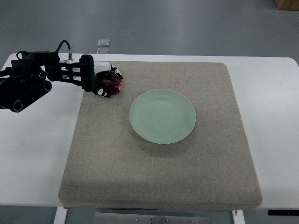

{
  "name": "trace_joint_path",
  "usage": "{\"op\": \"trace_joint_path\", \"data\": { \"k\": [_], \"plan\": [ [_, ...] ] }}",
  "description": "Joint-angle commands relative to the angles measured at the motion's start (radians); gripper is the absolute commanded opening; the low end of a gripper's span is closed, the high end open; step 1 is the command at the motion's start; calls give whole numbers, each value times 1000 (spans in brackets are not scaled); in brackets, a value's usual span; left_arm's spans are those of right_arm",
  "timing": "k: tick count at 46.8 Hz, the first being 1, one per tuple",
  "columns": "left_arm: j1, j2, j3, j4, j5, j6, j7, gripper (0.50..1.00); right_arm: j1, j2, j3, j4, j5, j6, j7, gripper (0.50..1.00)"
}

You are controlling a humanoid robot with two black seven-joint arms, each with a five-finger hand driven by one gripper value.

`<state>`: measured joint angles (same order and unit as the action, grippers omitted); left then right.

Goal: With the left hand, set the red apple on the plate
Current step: 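Close the left hand fingers around the red apple, then carry the apple with the left hand onto the green plate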

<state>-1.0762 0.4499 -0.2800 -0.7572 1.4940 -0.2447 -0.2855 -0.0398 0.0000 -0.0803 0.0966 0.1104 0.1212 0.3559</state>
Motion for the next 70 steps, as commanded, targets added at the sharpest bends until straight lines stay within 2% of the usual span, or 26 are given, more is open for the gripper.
{"op": "trace_joint_path", "data": {
  "k": [1,5,17,22,32,42,46,50,70],
  "plan": [
    [-1,0,-1,2,0,15,0,705,0,0,1,0,0,0,0,964],
    [-1,0,1,4,2,16,3,733,-2,0,-1,0,0,0,0,964],
    [-5,-2,2,-1,2,16,5,735,0,0,-1,0,0,0,0,964],
    [-10,-4,-2,-16,-8,16,5,758,0,0,1,0,0,0,0,964],
    [-33,-11,-15,-91,-8,21,5,769,0,0,1,0,0,0,0,962],
    [-42,-11,-15,-212,-6,41,5,776,0,0,1,0,0,0,0,964],
    [-41,-11,-15,-249,-5,39,3,806,0,0,1,0,0,0,0,964],
    [-36,-11,-11,-278,-1,39,3,808,-2,0,-1,0,0,0,0,964],
    [-25,-94,2,-291,2,35,3,821,0,0,1,0,0,0,0,964]
  ]
}}
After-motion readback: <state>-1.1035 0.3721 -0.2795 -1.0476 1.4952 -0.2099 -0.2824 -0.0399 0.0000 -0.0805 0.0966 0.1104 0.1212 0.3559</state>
